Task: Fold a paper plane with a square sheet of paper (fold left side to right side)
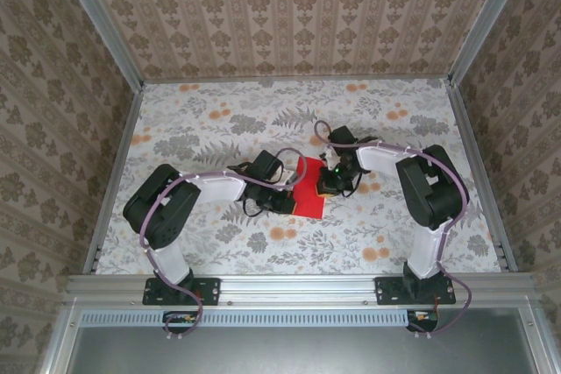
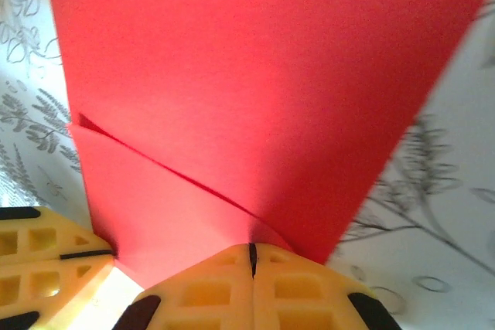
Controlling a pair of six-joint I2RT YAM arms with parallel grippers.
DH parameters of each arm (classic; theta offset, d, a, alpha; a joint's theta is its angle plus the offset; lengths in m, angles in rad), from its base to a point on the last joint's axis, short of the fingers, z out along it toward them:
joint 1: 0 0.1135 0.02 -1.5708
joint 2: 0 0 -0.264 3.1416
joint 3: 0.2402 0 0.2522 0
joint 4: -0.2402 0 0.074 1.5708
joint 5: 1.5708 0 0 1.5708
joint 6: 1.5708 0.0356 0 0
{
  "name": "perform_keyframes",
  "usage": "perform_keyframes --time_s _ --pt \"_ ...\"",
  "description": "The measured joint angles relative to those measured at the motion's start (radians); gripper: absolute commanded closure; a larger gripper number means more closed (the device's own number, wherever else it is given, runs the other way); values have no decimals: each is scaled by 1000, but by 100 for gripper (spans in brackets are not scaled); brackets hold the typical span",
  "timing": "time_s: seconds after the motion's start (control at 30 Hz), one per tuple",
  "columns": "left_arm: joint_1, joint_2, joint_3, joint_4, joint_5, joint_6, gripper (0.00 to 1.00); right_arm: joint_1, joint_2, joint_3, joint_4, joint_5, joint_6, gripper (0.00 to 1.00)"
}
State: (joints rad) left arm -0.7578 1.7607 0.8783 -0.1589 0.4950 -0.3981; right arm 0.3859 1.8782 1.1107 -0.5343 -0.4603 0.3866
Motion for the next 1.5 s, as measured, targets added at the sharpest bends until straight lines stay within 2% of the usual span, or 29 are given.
perform_keyframes --time_s 0.27,0.5,0.63,0.87,1.2,1.5 --pt "0 0 0 2 -2 2 100 -40 -50 2 -35 69 -17 100" --pt "-1 -1 0 2 -3 2 99 35 -97 -8 22 1 24 100" --pt "-1 -2 0 2 -3 2 98 77 -76 -11 57 -29 48 100" --pt "-1 -2 20 -38 -10 2 98 80 7 3 34 -16 50 100" --pt "-27 2 140 -122 -8 40 98 80 14 23 3 9 39 100" --pt "-33 91 174 -126 6 62 98 80 14 23 3 9 39 100"
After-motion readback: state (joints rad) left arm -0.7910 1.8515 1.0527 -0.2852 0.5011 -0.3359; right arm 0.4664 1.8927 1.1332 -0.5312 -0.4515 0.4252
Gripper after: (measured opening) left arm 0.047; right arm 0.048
